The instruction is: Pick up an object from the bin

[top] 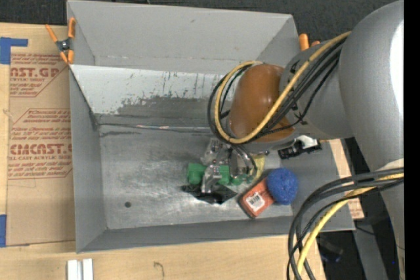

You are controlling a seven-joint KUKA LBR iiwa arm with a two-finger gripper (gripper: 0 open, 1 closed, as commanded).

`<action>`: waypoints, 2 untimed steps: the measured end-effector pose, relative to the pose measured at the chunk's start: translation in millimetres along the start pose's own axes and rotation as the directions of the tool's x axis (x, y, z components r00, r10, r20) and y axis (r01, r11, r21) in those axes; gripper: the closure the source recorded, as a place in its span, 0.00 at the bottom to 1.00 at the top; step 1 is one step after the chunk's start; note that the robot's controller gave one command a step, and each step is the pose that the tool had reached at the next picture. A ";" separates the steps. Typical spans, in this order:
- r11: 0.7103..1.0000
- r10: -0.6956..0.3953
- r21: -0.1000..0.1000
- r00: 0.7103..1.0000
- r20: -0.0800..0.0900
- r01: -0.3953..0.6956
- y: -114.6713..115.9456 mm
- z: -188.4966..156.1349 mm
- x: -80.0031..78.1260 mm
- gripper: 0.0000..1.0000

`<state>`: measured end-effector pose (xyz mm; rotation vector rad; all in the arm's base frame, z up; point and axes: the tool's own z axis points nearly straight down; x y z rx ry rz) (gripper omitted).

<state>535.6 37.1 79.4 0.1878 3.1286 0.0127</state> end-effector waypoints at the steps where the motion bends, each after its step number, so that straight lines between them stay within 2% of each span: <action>1: 1.000 0.000 0.000 1.000 0.000 0.000 0.0 0.0 0.0 1.00; 2: 0.988 -0.157 0.006 0.988 0.003 0.157 51.5 -179.1 -31.0 1.00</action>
Offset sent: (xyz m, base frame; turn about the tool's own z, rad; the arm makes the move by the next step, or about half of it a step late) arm 0.0332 0.0447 0.1750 -0.1560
